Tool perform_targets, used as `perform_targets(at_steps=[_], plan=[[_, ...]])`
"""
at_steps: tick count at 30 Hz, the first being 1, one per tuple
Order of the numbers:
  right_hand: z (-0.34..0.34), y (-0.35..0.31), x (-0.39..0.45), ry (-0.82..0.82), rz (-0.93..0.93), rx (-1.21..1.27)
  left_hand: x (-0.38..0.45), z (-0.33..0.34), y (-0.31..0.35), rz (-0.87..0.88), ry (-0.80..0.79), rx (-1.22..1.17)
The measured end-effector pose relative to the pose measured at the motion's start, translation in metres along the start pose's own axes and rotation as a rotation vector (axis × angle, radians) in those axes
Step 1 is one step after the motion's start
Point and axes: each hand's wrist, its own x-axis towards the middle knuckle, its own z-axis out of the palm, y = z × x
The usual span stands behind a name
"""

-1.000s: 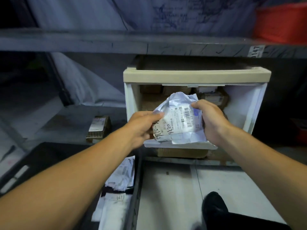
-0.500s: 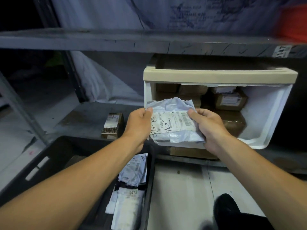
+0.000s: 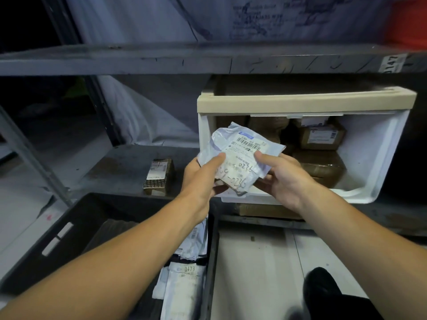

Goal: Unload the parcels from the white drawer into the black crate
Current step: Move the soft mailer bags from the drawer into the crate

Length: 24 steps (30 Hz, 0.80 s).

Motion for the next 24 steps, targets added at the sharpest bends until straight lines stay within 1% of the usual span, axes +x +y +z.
perform_targets(at_steps=[2,3,6,8,10,12,14,20,23,24], plan=[[-0.002,-0.001,0.001,-0.031,-0.037,-0.128,0.001,-0.006,0.008,0.030,-0.002,0.066],[-0.002,-0.001,0.000,-0.058,-0.048,-0.188,0.002,-0.008,0.013,0.021,-0.029,0.102],[0.003,-0.001,-0.007,-0.120,-0.079,-0.303,0.002,-0.011,0.016,-0.069,-0.117,0.163],[0.005,0.000,-0.008,-0.113,-0.104,-0.296,0.003,-0.010,0.013,-0.082,-0.090,0.144],[0.005,0.001,-0.006,-0.098,-0.108,-0.233,0.004,-0.007,0.012,-0.061,-0.049,0.086],[0.004,0.001,-0.005,-0.110,-0.056,-0.190,0.006,-0.007,0.012,-0.037,-0.025,0.022],[0.002,0.001,-0.005,-0.147,-0.005,-0.215,0.008,-0.009,0.014,-0.018,-0.010,-0.022],[0.001,0.000,-0.007,-0.136,-0.014,-0.195,0.008,-0.013,0.016,0.038,0.007,0.013],[0.002,0.001,-0.007,-0.132,-0.009,-0.179,0.007,-0.013,0.015,0.039,0.043,0.006],[0.002,0.001,-0.008,-0.122,-0.012,-0.175,0.007,-0.013,0.014,0.055,0.083,0.027]])
